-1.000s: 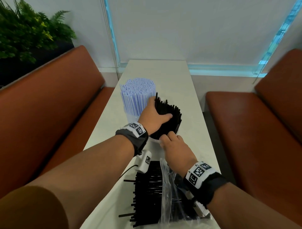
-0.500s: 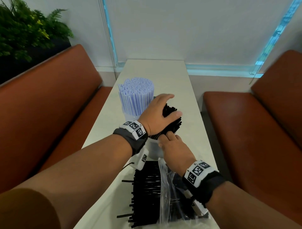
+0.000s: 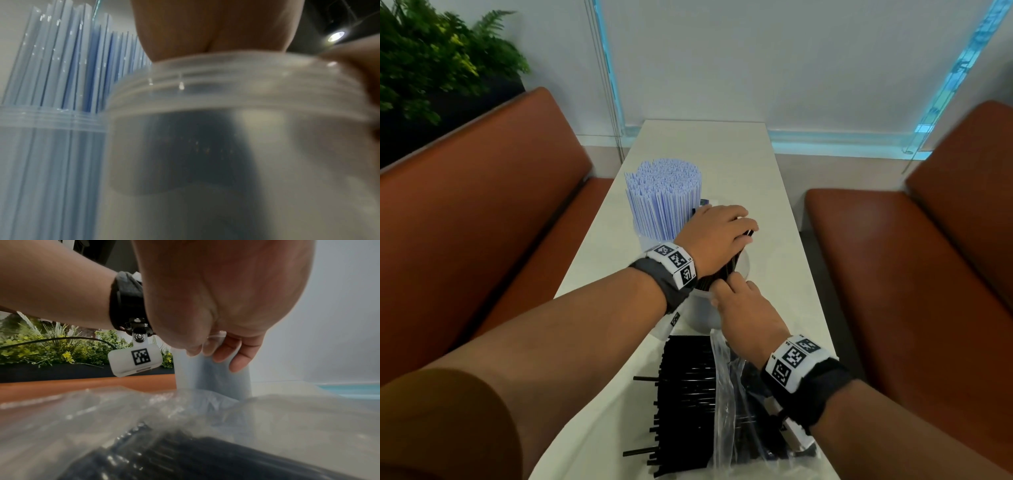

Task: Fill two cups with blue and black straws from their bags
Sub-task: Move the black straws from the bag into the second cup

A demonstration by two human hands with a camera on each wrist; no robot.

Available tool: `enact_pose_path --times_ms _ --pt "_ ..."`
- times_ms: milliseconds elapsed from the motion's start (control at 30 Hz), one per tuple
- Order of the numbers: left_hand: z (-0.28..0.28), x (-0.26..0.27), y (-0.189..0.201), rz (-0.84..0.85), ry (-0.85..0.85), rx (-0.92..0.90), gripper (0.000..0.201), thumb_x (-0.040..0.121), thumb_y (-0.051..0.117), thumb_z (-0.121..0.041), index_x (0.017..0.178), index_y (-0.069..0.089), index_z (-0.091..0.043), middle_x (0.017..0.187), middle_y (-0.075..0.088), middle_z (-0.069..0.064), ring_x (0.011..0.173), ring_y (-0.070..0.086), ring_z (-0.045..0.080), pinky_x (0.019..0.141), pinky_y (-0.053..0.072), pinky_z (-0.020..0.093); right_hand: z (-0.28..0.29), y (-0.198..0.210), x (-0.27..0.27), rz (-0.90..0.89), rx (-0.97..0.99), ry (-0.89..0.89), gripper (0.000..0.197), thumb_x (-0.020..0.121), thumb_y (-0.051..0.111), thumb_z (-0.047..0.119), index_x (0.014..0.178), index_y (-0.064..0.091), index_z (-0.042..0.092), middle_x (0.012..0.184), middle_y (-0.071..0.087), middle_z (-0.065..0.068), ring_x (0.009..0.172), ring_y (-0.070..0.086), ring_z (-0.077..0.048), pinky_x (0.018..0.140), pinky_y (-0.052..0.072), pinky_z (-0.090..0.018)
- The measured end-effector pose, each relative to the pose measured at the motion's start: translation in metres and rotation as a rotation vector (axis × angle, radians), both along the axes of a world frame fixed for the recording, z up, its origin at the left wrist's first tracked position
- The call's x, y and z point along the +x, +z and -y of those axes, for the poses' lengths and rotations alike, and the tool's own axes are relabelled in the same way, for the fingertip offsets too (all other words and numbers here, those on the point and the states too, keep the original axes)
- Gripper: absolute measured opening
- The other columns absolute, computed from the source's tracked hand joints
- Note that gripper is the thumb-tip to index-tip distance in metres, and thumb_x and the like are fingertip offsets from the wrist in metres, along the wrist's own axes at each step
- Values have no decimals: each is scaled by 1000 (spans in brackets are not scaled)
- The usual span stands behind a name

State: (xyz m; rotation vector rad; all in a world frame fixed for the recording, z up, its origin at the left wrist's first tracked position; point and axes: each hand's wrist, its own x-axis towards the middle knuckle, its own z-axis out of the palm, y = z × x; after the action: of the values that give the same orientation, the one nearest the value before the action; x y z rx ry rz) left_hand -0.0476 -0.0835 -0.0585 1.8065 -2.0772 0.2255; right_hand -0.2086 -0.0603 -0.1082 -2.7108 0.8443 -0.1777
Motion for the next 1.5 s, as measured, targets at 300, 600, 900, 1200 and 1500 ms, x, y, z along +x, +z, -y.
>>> enact_pose_path --times_ms 300,600,900,1200,1500 --pt "17 6 -2 250 61 125 43 105 40 -41 143 46 -20 143 51 1 124 53 26 112 31 44 0 -3 1 22 7 -7 26 94 47 4 115 43 19 106 34 2 86 34 -19 68 33 -31" --pt "-2 3 31 86 86 145 61 96 50 -59 146 41 -26 141 48 3 121 53 26 101 43 41 2 -2 1 -15 -2 -13 28 96 49 8 120 42 21 109 36 2 87 41 -19 68 35 -31" --pt "-108 21 35 -459 180 -193 33 90 58 -49 115 64 -29 105 59 -9 95 59 7 82 50 28 -27 12 -22 288 -161 -110 18 95 39 50 101 46 34 90 54 11 55 46 -8 44 37 -27" --pt "-173 -23 -71 -194 94 563 39 95 59 -48 126 65 -26 118 60 -5 111 56 17 91 48 35 -40 -17 -23 -295 61 -249 29 80 56 41 66 35 26 65 41 10 54 35 -8 52 30 -29" --pt "-159 -63 -100 -41 34 547 60 92 60 -49 138 51 -12 130 55 8 116 51 29 99 45 42 -40 -5 -22 -249 129 -347 18 89 56 34 97 61 19 91 62 1 85 59 -25 68 43 -32"
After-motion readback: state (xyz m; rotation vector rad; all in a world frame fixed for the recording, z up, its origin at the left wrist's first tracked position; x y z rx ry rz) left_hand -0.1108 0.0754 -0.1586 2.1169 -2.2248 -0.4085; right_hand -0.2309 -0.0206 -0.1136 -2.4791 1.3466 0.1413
